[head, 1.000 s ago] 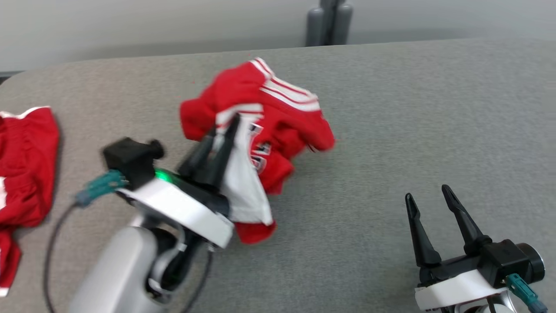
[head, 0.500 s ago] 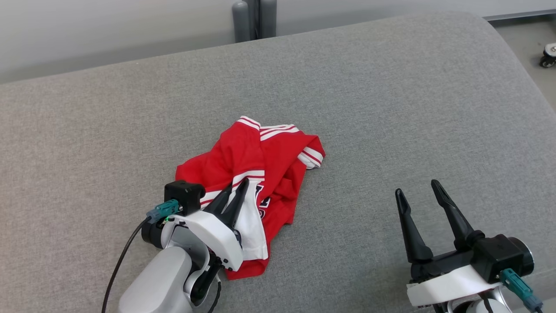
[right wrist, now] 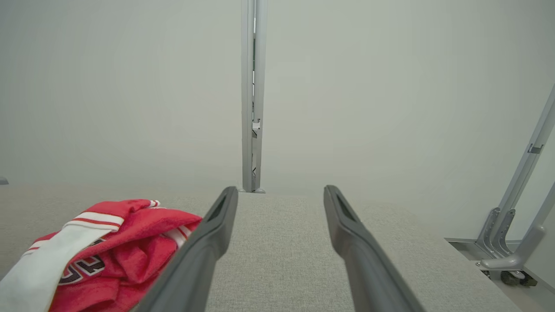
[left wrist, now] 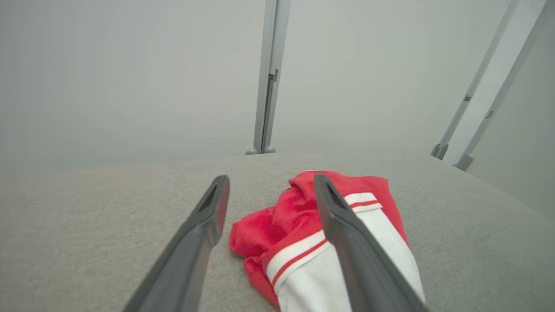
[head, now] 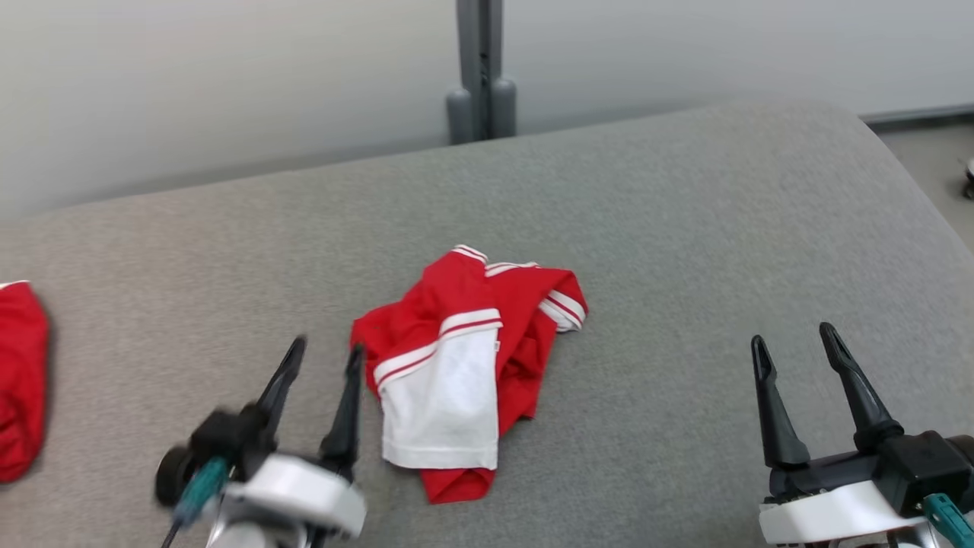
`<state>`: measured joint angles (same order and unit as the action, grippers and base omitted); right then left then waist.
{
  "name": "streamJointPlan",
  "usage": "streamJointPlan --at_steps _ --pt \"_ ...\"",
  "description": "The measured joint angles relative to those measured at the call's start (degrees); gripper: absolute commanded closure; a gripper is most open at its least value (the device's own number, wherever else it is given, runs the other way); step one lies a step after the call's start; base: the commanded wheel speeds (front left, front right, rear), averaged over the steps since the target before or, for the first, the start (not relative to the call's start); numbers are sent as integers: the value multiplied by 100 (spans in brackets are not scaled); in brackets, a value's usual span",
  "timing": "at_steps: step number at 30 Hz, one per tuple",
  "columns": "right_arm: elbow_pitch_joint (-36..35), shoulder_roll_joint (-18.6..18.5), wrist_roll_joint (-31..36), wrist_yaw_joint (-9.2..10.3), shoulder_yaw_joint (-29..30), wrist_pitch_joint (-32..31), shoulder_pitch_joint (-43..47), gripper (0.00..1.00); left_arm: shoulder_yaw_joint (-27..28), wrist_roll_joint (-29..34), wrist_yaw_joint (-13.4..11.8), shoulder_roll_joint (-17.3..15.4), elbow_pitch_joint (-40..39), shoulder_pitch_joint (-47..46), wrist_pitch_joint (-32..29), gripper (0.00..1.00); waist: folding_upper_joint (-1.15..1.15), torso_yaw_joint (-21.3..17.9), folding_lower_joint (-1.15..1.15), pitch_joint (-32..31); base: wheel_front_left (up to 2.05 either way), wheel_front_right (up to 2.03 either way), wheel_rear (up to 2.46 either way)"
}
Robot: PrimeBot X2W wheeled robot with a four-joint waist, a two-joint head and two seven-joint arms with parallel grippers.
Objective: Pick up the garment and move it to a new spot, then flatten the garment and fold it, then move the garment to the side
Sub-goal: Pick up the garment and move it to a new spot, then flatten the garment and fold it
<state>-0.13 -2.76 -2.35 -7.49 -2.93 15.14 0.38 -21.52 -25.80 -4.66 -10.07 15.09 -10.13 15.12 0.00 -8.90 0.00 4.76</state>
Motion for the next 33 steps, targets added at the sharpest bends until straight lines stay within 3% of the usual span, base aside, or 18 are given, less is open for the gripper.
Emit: streamJointPlan --at_steps 2,6,12,18,33 --pt "-24 -1 105 0 38 0 33 0 229 250 -170 -81 -312 500 0 0 0 120 0 -124 0 0 0" --pt "36 1 249 0 143 -1 125 0 683 568 -250 -120 -728 1179 0 0 0 417 0 -318 0 0 0" --pt "357 3 274 0 261 0 323 0 1379 944 44 115 -1034 1875 1 0 0 878 0 -564 0 0 0" --pt "756 1 157 0 424 -1 558 0 1881 1276 520 391 -965 2068 2 0 0 1216 0 -727 0 0 0" --pt "890 4 45 0 360 0 591 0 2446 1697 884 664 -606 2125 1 0 0 1166 0 -750 0 0 0"
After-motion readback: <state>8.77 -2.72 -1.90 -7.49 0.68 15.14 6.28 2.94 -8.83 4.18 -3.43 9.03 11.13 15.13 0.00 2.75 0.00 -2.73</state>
